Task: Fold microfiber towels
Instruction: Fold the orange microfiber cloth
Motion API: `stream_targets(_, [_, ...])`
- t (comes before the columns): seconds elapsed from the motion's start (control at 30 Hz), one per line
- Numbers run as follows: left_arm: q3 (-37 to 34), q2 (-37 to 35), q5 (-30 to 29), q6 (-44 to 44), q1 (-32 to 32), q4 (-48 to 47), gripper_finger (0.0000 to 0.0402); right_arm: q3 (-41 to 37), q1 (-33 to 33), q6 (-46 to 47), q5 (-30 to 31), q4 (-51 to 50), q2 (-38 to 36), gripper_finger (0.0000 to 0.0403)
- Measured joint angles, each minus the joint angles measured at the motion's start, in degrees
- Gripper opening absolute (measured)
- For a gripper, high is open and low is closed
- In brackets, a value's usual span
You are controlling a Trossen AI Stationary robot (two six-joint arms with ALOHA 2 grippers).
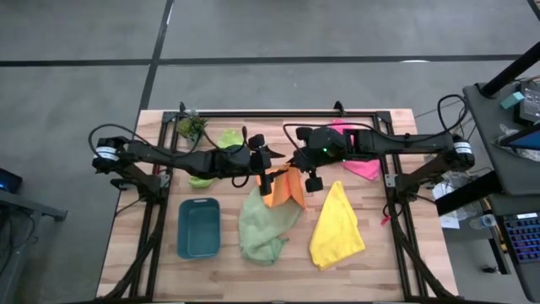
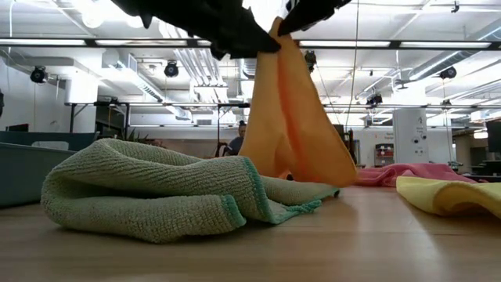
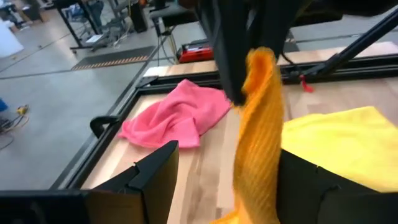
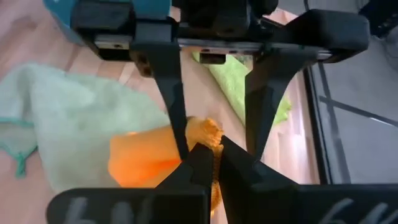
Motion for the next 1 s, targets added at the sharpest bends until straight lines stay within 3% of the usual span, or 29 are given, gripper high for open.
stream_targets(0.27, [0.0, -0.1, 2.8, 0.0, -0.4, 1.7, 0.0187, 0.0, 0.0, -1.4, 1.3, -0.7, 0.7, 0.0008])
stream_targets(0.4, [0.0, -0.1, 2.8, 0.0, -0.4, 1.8, 0.0105, 0.0, 0.0, 1.1, 1.2, 0.1, 0.7, 0.0016])
stream_targets(0.47, [0.1, -0.1, 2.8, 0.0, -0.4, 1.8, 0.0046, 0.0, 0.0, 2.5, 1.2, 0.1, 0.7, 0.0031])
stream_targets(0.53, [0.1, -0.1, 2.8, 0.0, -0.4, 1.8, 0.0013, 0.0, 0.0, 4.3, 1.2, 0.3, 0.7, 0.0052])
stream_targets(0.7, [0.1, -0.4, 1.6, 0.0, -0.9, -0.2, 0.0002, 0.5, -0.3, 9.5, 1.4, -1.1, -0.5, 0.0124])
stream_targets(0.87, [-0.4, -1.7, -6.4, -0.1, -2.3, -6.7, 0.0001, -0.8, -0.4, 14.7, 1.4, -5.4, -3.4, 0.0186])
stream_targets(1.0, [-3.0, -3.4, -9.1, -1.4, -3.3, -7.7, 0.0001, -5.0, 0.0, 19.3, 1.4, -5.1, -4.0, 0.0213])
